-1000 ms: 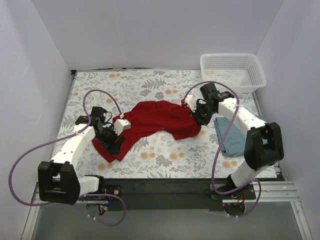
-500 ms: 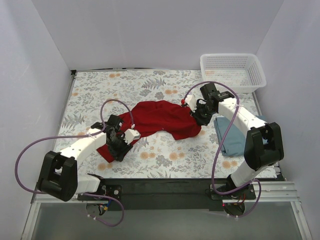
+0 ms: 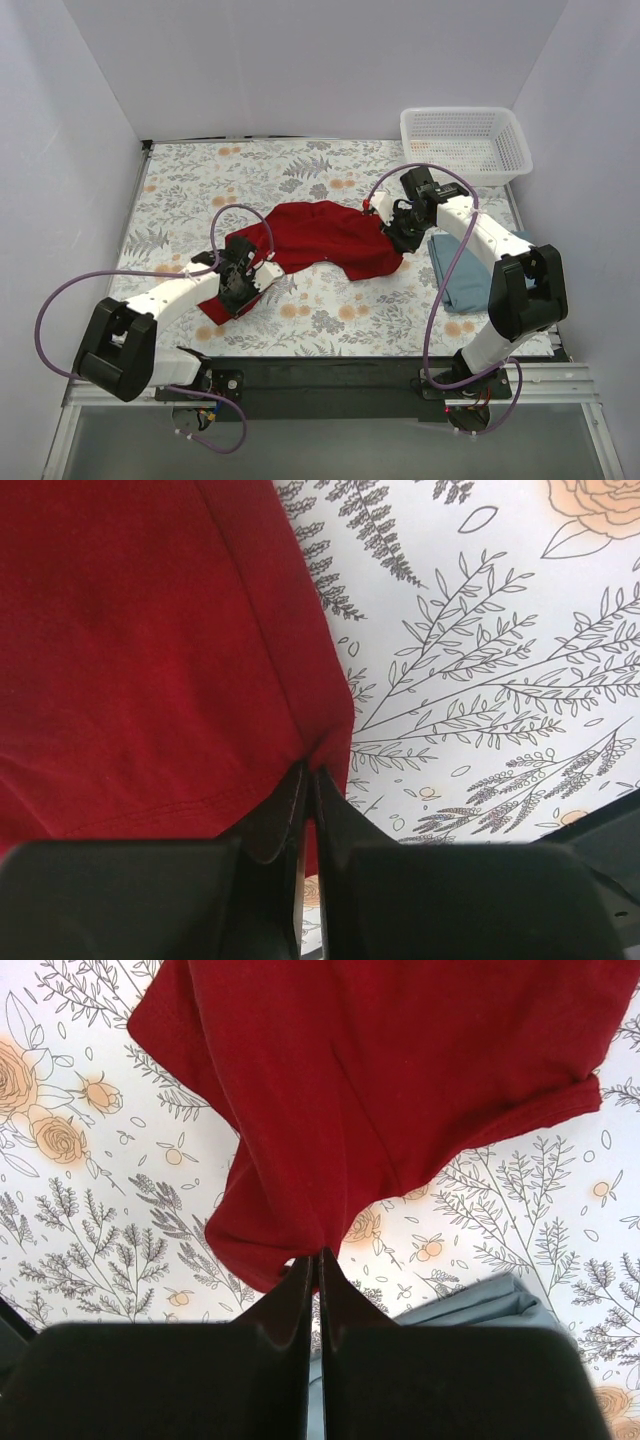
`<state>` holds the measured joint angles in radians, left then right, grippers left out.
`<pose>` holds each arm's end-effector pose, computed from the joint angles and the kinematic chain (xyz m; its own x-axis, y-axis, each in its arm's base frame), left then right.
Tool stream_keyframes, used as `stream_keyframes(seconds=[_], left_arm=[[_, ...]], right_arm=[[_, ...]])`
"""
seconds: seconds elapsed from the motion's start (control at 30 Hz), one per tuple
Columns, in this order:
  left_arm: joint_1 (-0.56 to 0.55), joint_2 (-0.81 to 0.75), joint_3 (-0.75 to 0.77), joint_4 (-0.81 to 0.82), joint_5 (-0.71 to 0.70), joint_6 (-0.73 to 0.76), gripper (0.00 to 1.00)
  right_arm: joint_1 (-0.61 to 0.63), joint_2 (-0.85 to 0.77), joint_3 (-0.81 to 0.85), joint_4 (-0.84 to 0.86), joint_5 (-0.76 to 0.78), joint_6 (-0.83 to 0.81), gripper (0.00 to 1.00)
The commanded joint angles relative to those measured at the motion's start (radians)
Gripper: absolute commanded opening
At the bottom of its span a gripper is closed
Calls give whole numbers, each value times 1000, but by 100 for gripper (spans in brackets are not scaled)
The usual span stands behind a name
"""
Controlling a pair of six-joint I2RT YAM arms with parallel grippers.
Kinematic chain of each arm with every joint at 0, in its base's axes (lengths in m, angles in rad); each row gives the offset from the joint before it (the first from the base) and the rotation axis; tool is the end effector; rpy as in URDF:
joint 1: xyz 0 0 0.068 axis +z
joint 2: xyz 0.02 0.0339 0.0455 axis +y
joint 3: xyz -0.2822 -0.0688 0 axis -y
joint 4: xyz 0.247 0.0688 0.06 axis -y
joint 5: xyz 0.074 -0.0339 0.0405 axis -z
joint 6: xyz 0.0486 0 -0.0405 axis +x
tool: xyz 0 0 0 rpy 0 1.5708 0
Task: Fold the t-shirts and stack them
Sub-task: Flatten the tshirt out
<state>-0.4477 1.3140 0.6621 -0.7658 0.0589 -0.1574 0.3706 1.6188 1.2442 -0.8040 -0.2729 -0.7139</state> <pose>0.1788 -0.0891 0.1632 -0.9489 0.2821 -0.1415 0.2951 0.9520 -0.0814 0.3043 0.1323 0.2492 -0.3598 -0.8163 -0.4520 -0.9002 0.4311 -0.0620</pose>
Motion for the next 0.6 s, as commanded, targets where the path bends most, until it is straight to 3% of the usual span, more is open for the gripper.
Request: stream_keyframes(seconds=[0.0, 0.13, 0.37, 0.47, 0.57], left_arm=[[-6, -18, -30, 42, -36, -4, 0], [44, -88, 112, -62, -45, 33, 0], [372, -64, 505, -199, 93, 114, 0], [446, -85, 600, -222, 134, 87, 0], [518, -188, 599, -164, 108, -2, 0]], right_arm=[[1, -33, 35, -37, -23, 1, 1], [1, -59, 73, -55, -20, -2, 1], [-22, -108, 234, -63, -20, 10, 1], [-27, -160, 290, -67, -35, 22, 1], [-27, -247, 313, -75, -37, 39, 1]])
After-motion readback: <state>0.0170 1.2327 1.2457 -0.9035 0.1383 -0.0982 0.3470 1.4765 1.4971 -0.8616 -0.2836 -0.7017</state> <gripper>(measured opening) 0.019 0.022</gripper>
